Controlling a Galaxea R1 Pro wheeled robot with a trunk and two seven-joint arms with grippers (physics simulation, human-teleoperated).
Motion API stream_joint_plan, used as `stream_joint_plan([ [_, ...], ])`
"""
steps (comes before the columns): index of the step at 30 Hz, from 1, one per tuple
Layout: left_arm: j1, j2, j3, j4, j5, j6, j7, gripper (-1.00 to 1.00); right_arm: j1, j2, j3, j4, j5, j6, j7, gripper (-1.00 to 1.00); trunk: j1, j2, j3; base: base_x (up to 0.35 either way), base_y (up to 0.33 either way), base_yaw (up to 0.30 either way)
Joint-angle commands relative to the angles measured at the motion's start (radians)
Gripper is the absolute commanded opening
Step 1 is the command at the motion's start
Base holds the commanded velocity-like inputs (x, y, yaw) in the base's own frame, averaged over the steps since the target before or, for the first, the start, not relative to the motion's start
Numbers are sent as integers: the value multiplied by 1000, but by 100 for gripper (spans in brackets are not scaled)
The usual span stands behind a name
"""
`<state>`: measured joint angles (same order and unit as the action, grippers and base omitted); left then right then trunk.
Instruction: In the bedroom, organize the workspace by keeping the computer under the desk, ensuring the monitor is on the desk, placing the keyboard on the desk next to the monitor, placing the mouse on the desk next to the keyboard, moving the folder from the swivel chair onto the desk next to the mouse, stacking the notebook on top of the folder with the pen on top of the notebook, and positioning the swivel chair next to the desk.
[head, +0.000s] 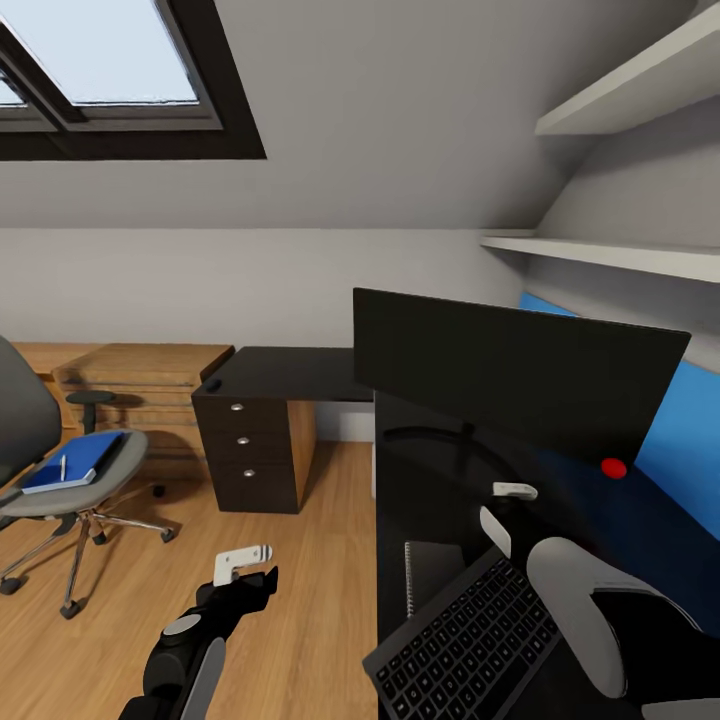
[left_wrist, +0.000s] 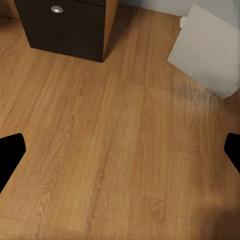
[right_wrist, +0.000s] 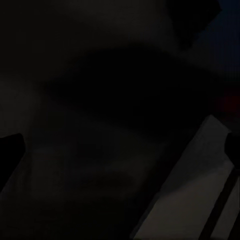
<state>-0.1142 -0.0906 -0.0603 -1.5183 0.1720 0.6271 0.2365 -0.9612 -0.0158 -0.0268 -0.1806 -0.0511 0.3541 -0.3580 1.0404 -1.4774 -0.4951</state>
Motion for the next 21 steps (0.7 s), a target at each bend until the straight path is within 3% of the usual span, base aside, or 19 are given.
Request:
stream_joint_plan([
  [1, -1, 0, -1, -1, 11, 2, 9, 100, 0, 0, -2, -2, -6, -2, -23, 100, 0, -1, 0, 0, 0, 0],
  [21, -1, 0, -1, -1, 9, 3, 9, 100, 0, 2, -1, 9, 0, 13, -39, 100, 0, -1, 4, 0, 0, 0],
])
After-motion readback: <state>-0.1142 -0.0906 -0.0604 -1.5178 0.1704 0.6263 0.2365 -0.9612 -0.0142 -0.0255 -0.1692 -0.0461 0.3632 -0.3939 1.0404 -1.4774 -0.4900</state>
